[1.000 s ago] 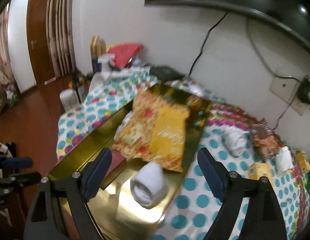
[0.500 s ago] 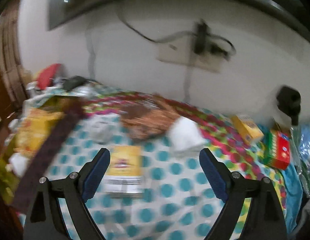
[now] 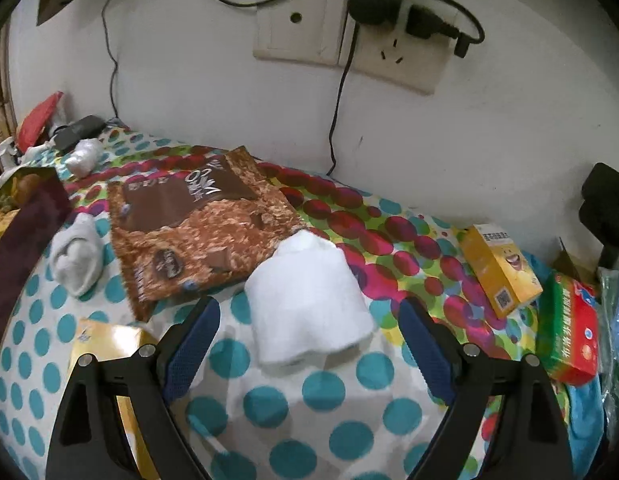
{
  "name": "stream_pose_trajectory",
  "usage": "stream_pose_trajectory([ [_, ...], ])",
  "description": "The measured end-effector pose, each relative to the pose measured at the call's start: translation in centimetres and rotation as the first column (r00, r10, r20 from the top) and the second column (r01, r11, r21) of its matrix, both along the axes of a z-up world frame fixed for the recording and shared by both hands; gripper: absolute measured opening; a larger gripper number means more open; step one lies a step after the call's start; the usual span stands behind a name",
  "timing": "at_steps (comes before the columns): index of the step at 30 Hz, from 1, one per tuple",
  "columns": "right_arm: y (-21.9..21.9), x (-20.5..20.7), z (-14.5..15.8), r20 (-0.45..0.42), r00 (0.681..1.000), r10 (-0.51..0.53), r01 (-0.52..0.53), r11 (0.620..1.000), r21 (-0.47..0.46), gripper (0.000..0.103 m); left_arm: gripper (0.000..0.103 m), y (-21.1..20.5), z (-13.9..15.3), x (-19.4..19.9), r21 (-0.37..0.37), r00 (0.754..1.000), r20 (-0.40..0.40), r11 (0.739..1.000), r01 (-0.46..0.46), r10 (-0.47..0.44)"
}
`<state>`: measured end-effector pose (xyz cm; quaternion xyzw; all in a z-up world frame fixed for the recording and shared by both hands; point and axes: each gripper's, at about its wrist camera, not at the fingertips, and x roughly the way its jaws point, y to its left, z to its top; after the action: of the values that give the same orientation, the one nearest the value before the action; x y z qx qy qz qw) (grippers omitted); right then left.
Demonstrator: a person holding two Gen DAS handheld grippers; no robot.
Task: Organize objects
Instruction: 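Grasp a second rolled white towel with the right tool while the left tool moves to the yellow box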
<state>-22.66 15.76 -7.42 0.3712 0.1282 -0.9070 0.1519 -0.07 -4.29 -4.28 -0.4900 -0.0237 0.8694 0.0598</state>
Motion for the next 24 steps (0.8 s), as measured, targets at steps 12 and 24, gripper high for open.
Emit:
stream_pose_trajectory([
  [12,-0.4,-0.7,-0.9,0.038,0.999,0.023,-0.023,1.000,0.013,0.041,0.039,1.7,-0.9,-4.1,0.008,0.999,0.034,1.000,-0.016,0.016],
  [24,5.6,8.1,-0.2,0.143,0.989,-0.031,0.057,0.982,-0.178,0.041,0.052,4.4,-1.0,-9.3,0.270,0.996,0.080,0.961,-0.053,0.033],
])
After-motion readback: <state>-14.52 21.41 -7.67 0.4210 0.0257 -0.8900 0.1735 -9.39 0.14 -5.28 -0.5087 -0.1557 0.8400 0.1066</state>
